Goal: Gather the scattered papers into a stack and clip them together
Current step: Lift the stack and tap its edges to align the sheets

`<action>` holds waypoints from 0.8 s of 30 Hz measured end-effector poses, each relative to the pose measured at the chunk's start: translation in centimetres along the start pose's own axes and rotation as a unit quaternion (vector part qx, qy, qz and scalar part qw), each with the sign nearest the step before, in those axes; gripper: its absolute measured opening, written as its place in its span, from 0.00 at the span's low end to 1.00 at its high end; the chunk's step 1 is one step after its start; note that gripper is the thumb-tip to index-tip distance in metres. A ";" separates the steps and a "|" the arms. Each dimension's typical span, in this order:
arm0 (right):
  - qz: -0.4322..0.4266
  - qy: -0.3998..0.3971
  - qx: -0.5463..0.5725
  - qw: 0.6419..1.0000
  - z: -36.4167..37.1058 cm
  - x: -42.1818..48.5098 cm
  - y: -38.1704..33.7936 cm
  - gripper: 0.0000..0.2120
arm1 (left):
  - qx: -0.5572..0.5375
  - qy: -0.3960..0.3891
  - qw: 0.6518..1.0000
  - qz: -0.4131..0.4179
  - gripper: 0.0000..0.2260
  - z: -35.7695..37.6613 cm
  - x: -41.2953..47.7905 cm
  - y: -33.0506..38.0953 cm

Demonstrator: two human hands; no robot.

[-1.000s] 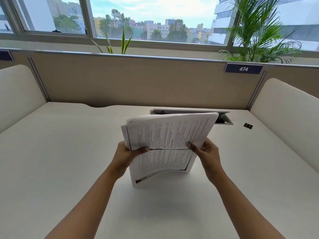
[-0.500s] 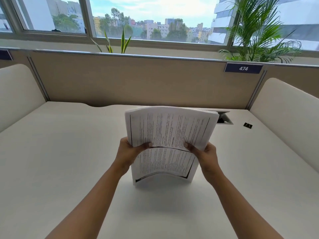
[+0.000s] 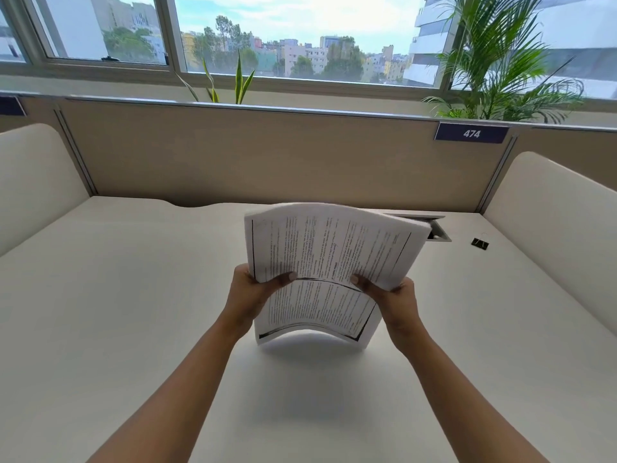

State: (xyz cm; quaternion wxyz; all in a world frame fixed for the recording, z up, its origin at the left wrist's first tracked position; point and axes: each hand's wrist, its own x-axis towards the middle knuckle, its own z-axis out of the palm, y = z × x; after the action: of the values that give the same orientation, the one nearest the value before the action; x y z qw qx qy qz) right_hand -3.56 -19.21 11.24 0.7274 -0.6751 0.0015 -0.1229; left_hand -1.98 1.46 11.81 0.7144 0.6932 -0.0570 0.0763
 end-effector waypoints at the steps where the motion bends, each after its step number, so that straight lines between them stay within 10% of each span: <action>1: 0.000 -0.003 0.003 1.000 0.0 0.1 -0.1 0.12 | -0.006 0.001 1.000 -0.001 0.12 0.0 0.1 0.0; 24: 0.055 -0.007 -0.009 0.998 -0.7 -0.8 2.6 0.12 | -0.010 -0.024 0.997 -0.066 0.12 0.0 -1.1 -2.9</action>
State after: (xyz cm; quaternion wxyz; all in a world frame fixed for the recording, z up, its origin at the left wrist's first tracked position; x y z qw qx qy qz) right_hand -3.98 -19.58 8.50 0.7272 -0.6811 0.0340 -0.0780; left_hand -2.53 1.37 8.79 0.7232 0.6900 -0.0288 0.0120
